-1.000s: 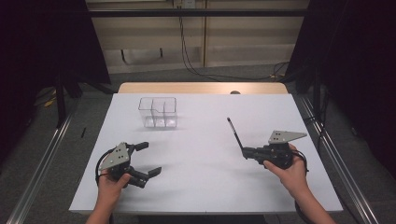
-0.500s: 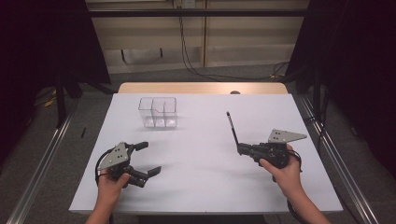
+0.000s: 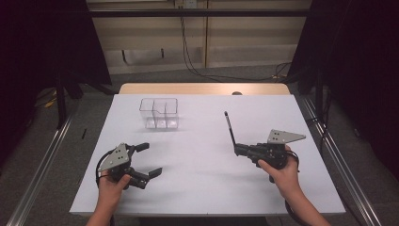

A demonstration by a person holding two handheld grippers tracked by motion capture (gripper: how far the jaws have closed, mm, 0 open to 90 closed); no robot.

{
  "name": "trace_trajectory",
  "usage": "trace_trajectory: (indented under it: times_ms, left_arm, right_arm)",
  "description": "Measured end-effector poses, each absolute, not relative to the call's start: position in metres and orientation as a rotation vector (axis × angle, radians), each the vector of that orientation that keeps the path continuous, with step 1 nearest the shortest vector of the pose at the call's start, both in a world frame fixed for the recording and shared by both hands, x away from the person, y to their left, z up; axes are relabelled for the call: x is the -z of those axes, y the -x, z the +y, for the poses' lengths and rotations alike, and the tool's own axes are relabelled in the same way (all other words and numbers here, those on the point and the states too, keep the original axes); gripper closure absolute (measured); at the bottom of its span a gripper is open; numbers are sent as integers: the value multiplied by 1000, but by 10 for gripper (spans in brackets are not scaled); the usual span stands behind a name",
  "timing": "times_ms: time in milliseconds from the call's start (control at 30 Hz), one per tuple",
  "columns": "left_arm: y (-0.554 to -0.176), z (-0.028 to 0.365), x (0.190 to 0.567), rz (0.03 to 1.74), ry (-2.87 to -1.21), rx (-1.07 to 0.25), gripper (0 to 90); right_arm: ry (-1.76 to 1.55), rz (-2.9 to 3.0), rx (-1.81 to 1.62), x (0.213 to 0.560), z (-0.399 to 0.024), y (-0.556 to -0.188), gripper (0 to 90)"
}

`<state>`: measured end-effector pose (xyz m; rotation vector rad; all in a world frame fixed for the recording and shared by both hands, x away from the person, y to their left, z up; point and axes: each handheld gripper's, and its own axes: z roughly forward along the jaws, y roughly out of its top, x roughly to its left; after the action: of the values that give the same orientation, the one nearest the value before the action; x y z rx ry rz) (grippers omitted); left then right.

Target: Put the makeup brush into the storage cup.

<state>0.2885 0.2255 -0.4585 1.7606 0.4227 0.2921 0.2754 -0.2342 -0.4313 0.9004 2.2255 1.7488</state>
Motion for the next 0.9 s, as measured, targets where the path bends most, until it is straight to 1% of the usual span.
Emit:
trace_trajectory:
  times_ms: [900]
  left_arm:
    - [-288, 227, 458, 424, -1759, -294, 0]
  right_arm:
    - [-807, 2238, -1838, 429, -204, -282, 847]
